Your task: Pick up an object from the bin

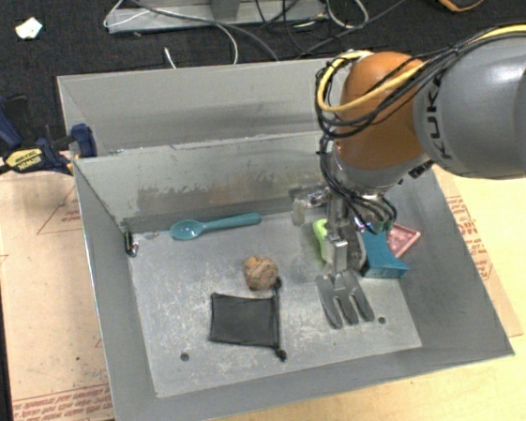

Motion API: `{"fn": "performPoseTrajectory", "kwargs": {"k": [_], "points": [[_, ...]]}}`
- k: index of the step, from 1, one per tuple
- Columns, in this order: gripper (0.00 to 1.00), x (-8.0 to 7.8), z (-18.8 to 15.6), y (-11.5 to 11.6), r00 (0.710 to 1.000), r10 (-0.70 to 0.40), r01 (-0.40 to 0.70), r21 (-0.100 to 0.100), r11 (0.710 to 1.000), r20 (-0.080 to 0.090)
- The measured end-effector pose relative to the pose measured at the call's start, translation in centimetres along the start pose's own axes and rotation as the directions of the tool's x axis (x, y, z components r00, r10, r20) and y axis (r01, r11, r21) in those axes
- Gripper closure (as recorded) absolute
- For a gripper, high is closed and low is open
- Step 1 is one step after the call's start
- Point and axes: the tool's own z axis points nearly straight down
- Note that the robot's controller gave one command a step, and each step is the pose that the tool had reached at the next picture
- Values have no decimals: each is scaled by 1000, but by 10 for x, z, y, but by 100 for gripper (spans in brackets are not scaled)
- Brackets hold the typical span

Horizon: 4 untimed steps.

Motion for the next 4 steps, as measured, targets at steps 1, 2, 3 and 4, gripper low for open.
{"fn": "performPoseTrajectory", "kwargs": {"k": [1, 2, 3, 4], "points": [[0, -4, -21, 9, 993, -117, 117, 3, 993, 8], [0, -11, -23, 22, 968, -251, 251, 1, 968, 4], [0, -2, 34, 64, 942, -336, 336, 5, 942, 13], [0, 6, 55, 97, 953, -304, 304, 5, 953, 16]]}}
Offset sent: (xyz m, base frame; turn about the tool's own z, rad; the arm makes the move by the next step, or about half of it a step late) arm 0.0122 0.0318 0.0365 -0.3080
